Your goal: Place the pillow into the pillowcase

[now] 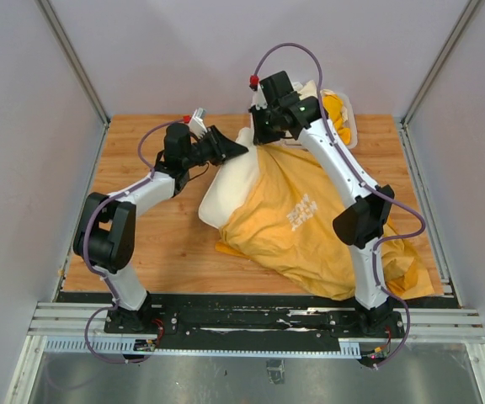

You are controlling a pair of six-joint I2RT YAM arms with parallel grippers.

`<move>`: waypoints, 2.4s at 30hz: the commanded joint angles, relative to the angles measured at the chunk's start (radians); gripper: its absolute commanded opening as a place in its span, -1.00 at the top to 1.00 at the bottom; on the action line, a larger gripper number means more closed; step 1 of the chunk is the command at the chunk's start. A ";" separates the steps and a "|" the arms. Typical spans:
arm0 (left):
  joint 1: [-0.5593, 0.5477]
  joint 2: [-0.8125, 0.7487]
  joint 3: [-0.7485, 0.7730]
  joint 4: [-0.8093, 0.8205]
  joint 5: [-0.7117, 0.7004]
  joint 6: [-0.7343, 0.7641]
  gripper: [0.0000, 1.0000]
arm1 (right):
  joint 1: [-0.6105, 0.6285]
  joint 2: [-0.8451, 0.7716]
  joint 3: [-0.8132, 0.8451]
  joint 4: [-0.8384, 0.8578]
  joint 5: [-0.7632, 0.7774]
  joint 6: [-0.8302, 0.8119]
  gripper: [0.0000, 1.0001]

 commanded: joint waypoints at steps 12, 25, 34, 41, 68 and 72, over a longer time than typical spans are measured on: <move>-0.173 0.039 0.037 -0.075 0.060 0.181 0.99 | 0.082 -0.074 0.022 0.188 -0.239 -0.060 0.99; -0.245 0.158 0.015 0.077 0.022 0.096 0.99 | 0.098 -0.111 -0.049 0.194 -0.222 -0.069 0.99; -0.242 0.086 -0.032 0.119 0.082 0.064 0.29 | 0.099 -0.145 -0.098 0.211 -0.200 -0.074 0.99; -0.174 0.001 -0.159 0.172 0.096 0.020 -0.07 | 0.099 -0.219 -0.151 0.224 -0.195 -0.075 0.99; 0.164 -0.538 -0.525 0.317 0.126 -0.097 -0.45 | 0.049 -0.396 -0.185 0.200 -0.252 -0.096 0.99; 0.204 -0.577 -0.492 0.315 0.174 -0.107 -0.46 | 0.044 -0.396 -0.192 0.202 -0.258 -0.094 0.99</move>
